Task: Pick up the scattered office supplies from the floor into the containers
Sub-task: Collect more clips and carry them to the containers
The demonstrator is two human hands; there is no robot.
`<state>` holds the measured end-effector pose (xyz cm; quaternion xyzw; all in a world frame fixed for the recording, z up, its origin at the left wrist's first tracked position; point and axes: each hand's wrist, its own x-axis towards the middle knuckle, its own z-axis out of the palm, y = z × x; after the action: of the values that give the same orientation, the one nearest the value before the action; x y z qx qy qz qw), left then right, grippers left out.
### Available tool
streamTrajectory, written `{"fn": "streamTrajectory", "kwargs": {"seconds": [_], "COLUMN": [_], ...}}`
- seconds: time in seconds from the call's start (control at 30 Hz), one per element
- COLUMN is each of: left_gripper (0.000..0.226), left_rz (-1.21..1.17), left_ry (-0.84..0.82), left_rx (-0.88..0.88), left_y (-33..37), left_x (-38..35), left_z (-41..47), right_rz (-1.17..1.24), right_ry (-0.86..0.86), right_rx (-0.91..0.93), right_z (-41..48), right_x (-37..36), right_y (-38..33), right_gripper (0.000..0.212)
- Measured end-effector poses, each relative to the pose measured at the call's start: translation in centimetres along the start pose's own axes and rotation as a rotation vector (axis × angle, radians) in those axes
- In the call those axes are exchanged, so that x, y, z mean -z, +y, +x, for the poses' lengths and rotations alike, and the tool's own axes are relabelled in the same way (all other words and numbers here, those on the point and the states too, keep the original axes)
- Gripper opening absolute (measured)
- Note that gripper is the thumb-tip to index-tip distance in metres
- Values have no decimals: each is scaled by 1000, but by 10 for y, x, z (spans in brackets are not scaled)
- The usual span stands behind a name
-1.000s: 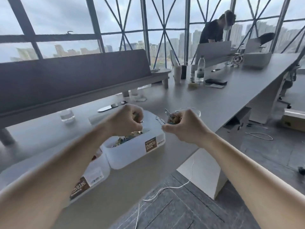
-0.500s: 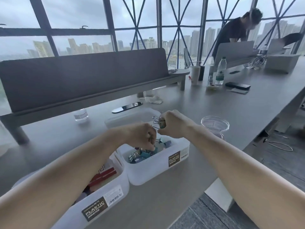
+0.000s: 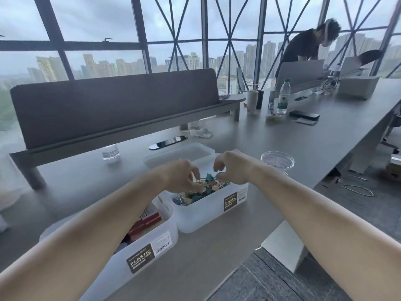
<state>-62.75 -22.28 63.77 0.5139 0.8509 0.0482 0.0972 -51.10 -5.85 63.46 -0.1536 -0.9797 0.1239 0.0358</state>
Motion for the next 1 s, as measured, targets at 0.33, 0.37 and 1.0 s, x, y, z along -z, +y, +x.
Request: {"fn": "streamTrajectory", "kwargs": {"seconds": [0.33,0.37,1.0], "left_gripper": [11,10,4], "left_rz": [-76,-87,-35], "left_ry": [217,202,-291], "left_rx": [-259,-298,-577], "left_y": [129,151,433], "left_x": [-10,-18,-314], "left_z": [-90,-106,-304], "right_rz": [2,-15,83], "right_ry": [188,155,-8], "right_rx": [-180,-229,-903], "right_z": [-211,-243,-733], "right_x": [29,26,-142], "right_y": [6,7,46], "right_gripper": [10,9,18]}}
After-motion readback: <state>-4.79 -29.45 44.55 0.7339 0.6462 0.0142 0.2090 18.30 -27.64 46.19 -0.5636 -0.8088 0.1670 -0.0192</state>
